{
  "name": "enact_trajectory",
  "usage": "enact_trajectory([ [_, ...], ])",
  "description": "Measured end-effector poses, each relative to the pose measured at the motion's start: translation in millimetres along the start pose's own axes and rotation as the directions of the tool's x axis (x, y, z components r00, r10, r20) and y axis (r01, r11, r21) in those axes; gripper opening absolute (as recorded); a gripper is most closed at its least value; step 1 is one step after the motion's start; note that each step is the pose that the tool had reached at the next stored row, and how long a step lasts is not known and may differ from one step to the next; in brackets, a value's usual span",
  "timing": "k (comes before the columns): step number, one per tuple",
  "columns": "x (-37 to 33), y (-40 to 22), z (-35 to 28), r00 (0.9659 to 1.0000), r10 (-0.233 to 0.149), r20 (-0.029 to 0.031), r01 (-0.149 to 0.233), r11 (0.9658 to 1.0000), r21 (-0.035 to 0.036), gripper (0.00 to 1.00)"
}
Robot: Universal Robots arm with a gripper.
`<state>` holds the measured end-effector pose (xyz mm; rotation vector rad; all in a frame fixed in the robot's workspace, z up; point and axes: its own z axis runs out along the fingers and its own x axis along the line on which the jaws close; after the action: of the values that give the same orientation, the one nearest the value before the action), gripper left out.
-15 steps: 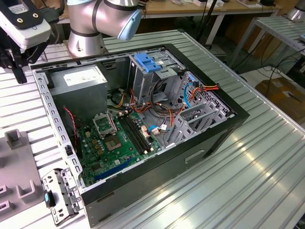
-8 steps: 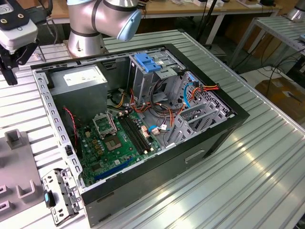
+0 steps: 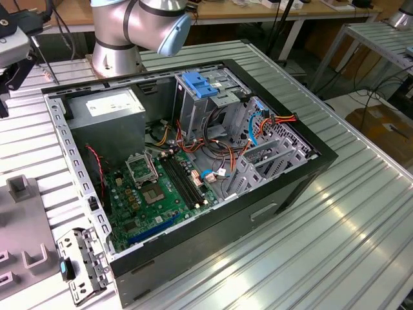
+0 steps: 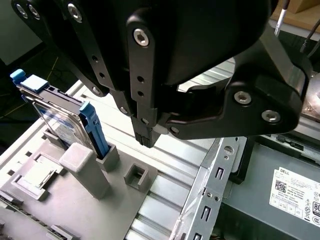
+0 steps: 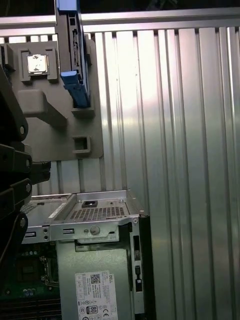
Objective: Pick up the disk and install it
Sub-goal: 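Reach for the disk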
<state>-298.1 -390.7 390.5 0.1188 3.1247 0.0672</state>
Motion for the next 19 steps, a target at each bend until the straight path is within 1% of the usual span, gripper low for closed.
enact_trajectory([
  [19, 37.8, -0.7, 0.1, 1.0, 0.0, -0.0007, 0.0, 1.0, 0.0001, 0.11],
])
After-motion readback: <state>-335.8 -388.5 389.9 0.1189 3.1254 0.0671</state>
